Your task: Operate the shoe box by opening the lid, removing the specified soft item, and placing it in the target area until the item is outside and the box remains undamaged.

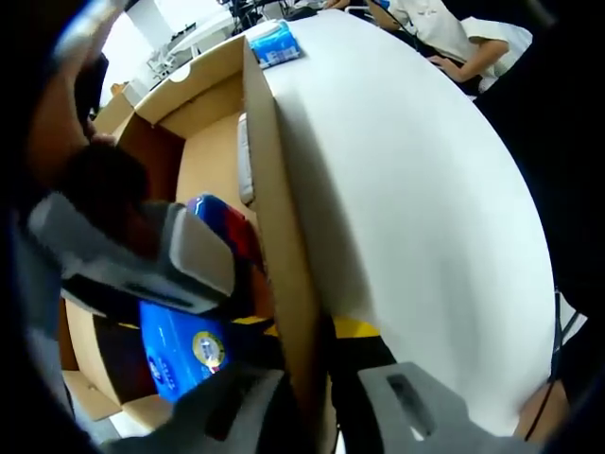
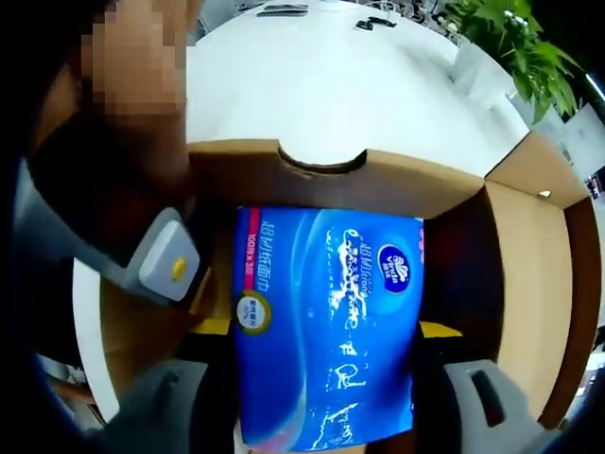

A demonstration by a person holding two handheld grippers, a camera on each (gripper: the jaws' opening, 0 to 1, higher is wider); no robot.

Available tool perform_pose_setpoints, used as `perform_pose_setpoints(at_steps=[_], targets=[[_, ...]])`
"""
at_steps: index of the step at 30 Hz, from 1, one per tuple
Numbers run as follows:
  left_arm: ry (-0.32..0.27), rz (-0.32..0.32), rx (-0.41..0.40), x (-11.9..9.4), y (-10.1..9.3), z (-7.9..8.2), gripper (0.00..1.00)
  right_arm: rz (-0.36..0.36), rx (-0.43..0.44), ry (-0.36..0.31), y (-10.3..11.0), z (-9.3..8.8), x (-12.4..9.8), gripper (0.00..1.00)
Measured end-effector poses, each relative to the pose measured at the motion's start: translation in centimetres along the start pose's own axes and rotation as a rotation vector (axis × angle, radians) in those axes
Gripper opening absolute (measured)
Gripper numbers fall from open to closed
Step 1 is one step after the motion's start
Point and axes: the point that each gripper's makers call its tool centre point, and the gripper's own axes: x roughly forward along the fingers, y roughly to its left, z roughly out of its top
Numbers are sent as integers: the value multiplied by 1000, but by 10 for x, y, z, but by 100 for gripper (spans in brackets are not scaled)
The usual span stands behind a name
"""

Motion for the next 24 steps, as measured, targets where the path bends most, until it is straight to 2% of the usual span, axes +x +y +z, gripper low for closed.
perform_pose_setpoints(at_steps=[5, 13, 19, 24], targets=[[1, 0, 3, 0, 0, 0, 5, 7, 1, 7, -1, 5, 1, 75], [6, 4, 5, 0, -1, 1, 5, 32, 3, 49, 4, -6, -3, 75], [5, 2, 10, 0, -1, 1, 5, 54, 4, 117, 10, -14, -6, 76], [4, 6, 8, 0, -1, 1, 5, 123, -16, 137, 14, -20, -5, 77]])
